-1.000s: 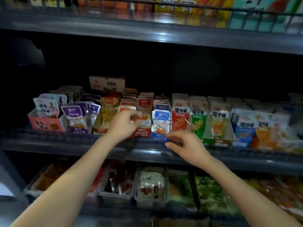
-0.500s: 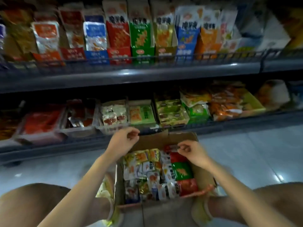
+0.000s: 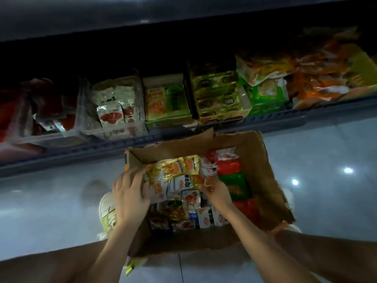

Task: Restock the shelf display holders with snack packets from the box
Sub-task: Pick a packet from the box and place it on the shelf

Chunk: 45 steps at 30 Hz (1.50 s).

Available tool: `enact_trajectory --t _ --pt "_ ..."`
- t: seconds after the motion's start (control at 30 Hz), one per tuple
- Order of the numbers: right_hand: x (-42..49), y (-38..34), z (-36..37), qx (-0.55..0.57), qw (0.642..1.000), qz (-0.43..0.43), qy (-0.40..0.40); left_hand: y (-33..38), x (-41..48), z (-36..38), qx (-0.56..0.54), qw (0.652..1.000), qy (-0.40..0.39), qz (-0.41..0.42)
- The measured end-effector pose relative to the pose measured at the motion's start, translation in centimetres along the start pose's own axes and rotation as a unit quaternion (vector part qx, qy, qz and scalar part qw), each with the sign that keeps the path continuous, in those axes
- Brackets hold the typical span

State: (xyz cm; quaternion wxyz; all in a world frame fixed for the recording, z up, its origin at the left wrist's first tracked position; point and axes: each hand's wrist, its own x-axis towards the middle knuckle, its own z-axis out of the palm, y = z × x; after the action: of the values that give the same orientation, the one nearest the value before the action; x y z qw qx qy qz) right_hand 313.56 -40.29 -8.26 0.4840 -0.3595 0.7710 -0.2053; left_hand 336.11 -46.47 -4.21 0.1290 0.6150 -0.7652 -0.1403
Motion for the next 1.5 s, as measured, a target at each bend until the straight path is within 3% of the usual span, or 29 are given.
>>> enact_trajectory --t 0.27,0.37,0.47,0.57,0.73,0.83,0.93,1.0,1.07,1.17,1.23,1.33,1.4,1.5 --pt "5.2 -2.5 8.7 0.019 0.998 0.029 -0.059 -4.3 1.8 3.3 0.01 0.999 0.013 0.032" --pt "5.6 -2.8 11.9 0.005 0.998 0.038 -0.04 -5.4 1.7 3.3 -0.003 1.0 -0.002 0.017" --pt "5.9 -2.9 14.7 0.029 0.995 0.1 -0.007 -5.6 1.5 3.2 -0.013 1.0 -0.021 -0.002" --pt "5.6 -2.6 16.1 0.046 0.993 0.105 -0.021 -5.3 1.4 3.1 -0.021 0.999 -0.026 -0.015" --pt "3.6 -2.1 13.4 0.118 0.989 0.083 -0.03 -4.9 1.4 2.2 -0.05 0.998 -0.04 -0.027" --pt "1.6 -1.7 8.9 0.067 0.997 0.009 -0.034 -3.8 1.3 1.2 -0.016 1.0 -0.017 0.012" --pt "-0.9 -1.3 3.5 -0.024 0.993 -0.034 -0.109 -2.0 1.2 0.5 0.012 0.995 -0.008 0.103" --pt "-2.6 -1.5 0.5 -0.004 0.981 -0.011 -0.192 -0.1 0.7 -0.1 0.017 0.982 -0.056 0.181" --pt "-3.8 -1.8 -1.4 -0.008 0.967 -0.004 -0.253 2.0 -0.2 -0.6 0.008 0.961 -0.174 0.214" --pt "-4.5 -2.0 -3.0 -0.012 0.956 -0.021 -0.294 4.1 -1.7 -0.4 -0.035 0.899 -0.42 0.118" --pt "-4.4 -1.9 -3.5 0.011 0.958 -0.032 -0.283 4.4 -2.5 0.1 -0.081 0.878 -0.467 0.067" --pt "-3.2 -0.8 -3.3 0.113 0.977 0.014 -0.179 3.4 -2.7 0.8 -0.178 0.889 -0.418 -0.048" --pt "-1.6 0.2 -2.6 0.187 0.975 0.057 -0.1 2.2 -2.3 1.2 -0.246 0.895 -0.34 -0.153" --pt "1.0 1.1 -1.0 0.198 0.976 0.086 -0.037 0.2 -1.3 1.6 -0.335 0.874 -0.23 -0.266"
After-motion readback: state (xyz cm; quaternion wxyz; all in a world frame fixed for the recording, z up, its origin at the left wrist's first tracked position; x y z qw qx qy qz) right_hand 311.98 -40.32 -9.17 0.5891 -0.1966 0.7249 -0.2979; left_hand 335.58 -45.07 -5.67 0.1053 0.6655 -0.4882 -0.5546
